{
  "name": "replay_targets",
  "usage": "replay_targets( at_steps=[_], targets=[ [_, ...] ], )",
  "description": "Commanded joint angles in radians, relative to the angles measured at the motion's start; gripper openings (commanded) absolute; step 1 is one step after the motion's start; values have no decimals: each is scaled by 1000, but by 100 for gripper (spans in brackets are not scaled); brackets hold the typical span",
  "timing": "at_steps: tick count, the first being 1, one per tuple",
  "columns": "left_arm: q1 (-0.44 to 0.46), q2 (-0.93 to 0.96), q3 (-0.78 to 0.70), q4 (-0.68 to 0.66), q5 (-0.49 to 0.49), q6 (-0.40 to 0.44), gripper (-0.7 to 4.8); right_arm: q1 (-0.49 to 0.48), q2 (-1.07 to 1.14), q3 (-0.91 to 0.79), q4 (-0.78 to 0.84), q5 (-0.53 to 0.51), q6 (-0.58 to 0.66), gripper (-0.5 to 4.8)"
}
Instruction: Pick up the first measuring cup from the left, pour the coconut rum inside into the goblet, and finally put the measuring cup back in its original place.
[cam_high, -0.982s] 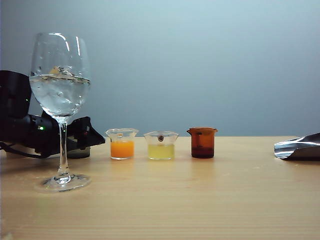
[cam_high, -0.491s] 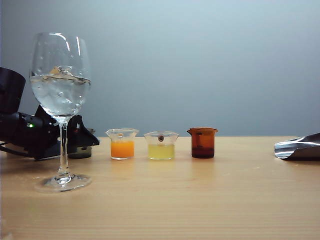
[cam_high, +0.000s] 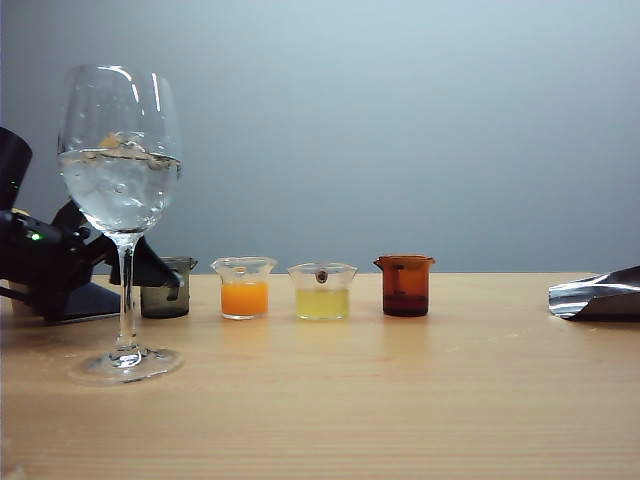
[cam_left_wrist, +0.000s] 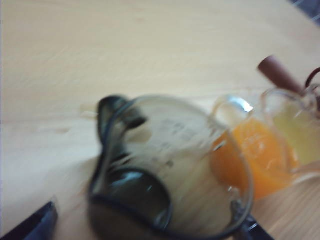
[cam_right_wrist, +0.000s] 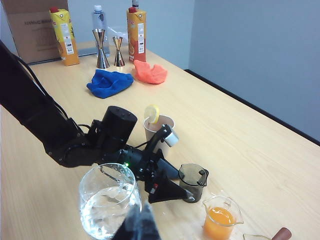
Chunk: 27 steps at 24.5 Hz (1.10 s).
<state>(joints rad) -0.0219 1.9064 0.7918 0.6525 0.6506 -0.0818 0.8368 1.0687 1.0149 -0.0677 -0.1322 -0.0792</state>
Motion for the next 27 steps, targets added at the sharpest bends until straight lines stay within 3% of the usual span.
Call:
replay_targets(
  at_steps=[1, 5, 11, 24, 27],
  targets=[
    [6, -36, -3, -79, 0, 52, 479, 1, -7, 4, 12, -1, 2, -6],
    [10, -76, -3, -140, -8, 56, 479, 1, -6, 4, 13, -1, 3, -6],
    [11, -181, -3, -309, -66, 162, 479, 1, -7, 4, 19, -1, 3, -6],
    [11, -484, -3, -586, -141, 160, 479, 2, -29, 6, 18, -1, 4, -6],
    [11, -577, -3, -659, -182, 155, 414, 1, -37, 6, 12, -1, 4, -6]
  ],
)
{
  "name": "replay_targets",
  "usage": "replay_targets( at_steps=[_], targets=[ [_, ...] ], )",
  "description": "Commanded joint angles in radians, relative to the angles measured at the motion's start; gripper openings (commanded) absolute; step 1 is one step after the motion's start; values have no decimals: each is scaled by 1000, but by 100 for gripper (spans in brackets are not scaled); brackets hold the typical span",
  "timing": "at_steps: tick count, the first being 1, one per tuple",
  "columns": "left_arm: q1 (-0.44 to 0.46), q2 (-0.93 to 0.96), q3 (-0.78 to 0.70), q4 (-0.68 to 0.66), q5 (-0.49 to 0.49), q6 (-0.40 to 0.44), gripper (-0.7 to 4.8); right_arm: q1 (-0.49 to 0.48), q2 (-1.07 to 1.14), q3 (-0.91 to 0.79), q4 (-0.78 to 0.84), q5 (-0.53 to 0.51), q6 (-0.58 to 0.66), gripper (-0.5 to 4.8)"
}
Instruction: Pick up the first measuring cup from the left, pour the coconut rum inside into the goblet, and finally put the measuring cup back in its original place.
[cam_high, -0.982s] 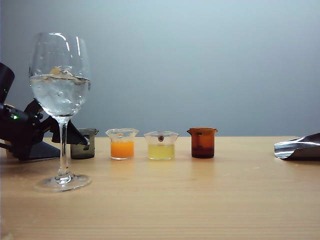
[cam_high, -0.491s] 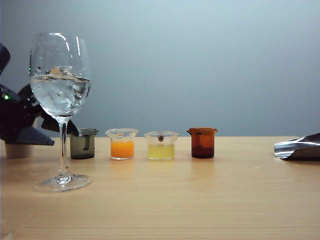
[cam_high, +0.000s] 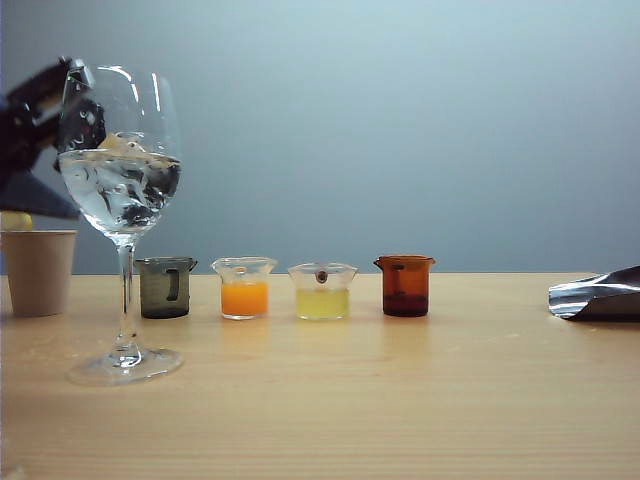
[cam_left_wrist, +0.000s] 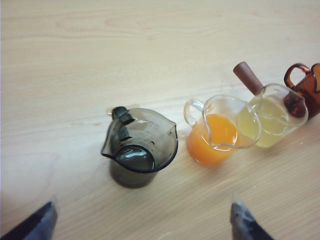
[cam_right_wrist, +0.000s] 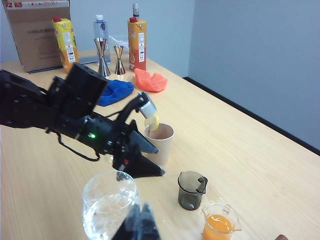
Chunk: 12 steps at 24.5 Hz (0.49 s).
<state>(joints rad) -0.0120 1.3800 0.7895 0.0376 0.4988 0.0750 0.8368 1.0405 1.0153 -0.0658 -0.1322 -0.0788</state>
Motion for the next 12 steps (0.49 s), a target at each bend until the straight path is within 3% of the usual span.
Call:
replay_targets(
  at_steps=[1, 2, 4, 5, 7, 9, 12],
  targets=[
    [1, -76, 0, -66, -35, -4, 373, 1, -11, 5, 7, 0, 3, -6],
    [5, -120, 0, -108, -36, -3, 232, 1, -18, 5, -3, 8, 4, -6],
    [4, -177, 0, -158, -35, -3, 35, 1, -29, 5, -29, 47, 20, -6],
    [4, -199, 0, -171, -35, -3, -8, 2, -35, 5, -45, 70, 42, -6],
    [2, -243, 0, -195, -38, -6, -6, 1, -61, 5, -106, 123, 54, -6],
    [2, -278, 0, -210, -80, -61, -6, 1, -96, 5, -173, 178, 52, -6],
    [0, -393, 0, -323, -115, -87, -6, -9, -192, 2, -336, 232, 52, -6]
  ],
)
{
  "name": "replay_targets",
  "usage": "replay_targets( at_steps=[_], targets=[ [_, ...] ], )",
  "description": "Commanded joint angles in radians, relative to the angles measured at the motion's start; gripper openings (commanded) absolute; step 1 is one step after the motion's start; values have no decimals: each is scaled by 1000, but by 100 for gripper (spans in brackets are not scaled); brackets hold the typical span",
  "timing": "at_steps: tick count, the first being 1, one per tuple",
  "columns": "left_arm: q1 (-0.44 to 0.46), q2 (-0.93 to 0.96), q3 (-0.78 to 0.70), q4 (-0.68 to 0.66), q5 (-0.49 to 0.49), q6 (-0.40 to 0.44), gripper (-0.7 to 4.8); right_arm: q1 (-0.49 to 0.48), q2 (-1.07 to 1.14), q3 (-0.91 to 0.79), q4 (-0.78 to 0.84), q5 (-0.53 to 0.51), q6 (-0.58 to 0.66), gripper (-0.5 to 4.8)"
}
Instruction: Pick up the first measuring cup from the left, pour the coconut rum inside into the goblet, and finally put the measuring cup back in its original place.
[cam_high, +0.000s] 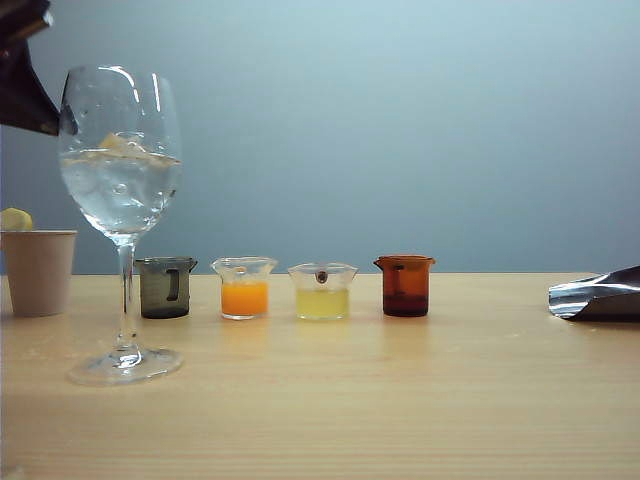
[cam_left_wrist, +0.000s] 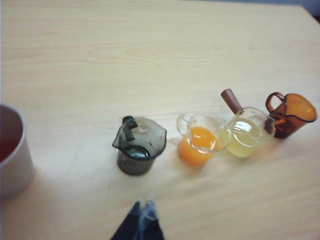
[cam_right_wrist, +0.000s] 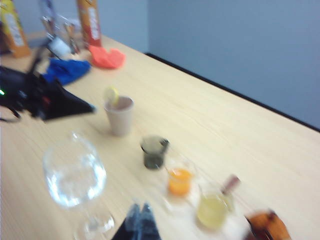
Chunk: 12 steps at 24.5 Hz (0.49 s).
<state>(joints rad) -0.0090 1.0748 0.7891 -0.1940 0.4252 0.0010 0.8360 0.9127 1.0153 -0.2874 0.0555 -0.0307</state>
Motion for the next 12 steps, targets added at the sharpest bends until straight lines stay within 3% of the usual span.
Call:
replay_targets(
  at_steps=[1, 3, 8, 12],
  targets=[
    [-6, -127, 0, -117, -67, -3, -6, -15, -99, -8, -142, 43, 4, -6],
    [-24, -255, -13, -139, -132, 2, -6, -24, -196, -68, -142, 43, 4, -6],
    [-80, -634, -150, -29, -336, -63, -6, -26, -428, -280, -123, 48, 45, -6],
    [-80, -780, -254, 31, -365, -66, -6, -24, -501, -405, -66, 6, 57, -6]
  ],
)
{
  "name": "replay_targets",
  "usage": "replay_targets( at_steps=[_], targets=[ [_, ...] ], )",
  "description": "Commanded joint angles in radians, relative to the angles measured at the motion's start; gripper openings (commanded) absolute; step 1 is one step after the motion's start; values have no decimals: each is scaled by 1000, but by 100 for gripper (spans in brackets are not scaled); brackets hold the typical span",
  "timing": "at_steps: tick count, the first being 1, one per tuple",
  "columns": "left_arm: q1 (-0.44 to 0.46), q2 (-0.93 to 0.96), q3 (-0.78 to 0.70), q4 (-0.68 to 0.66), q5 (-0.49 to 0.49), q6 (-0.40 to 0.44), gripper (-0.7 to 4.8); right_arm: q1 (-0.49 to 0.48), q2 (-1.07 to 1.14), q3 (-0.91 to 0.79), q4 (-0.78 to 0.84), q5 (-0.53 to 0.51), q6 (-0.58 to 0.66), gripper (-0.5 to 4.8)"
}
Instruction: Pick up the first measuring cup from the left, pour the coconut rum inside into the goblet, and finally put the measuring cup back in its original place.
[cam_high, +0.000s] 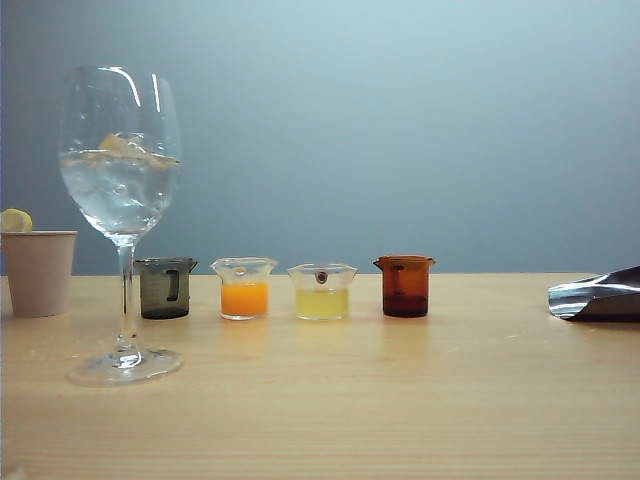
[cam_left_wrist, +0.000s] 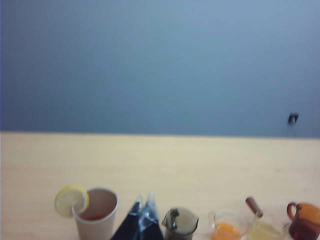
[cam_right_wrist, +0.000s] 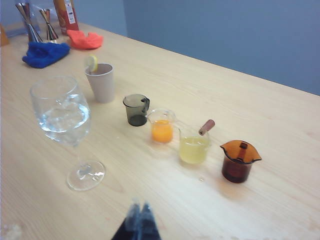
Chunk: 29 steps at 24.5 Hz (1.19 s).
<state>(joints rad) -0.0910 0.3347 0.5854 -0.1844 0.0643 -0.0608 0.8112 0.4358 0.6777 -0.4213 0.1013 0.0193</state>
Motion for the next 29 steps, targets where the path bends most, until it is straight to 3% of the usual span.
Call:
replay_targets(
  at_steps=[1, 5, 12, 17, 29],
  targets=[
    [2, -52, -69, 21, -5, -5, -6, 0, -31, -95, 89, -50, 7, -6],
    [2, -76, -161, 31, -21, -51, -6, 0, -90, -240, 216, -54, 7, -6],
    [0, -76, -390, 246, -66, -53, -6, 0, -323, -468, 224, -47, 17, -6],
    [0, -76, -524, 378, -87, -53, -6, 1, -435, -567, 222, -12, 119, -6],
    [0, -76, -576, 308, -57, -93, -5, 5, -434, -581, 160, -14, 119, 11]
  ],
)
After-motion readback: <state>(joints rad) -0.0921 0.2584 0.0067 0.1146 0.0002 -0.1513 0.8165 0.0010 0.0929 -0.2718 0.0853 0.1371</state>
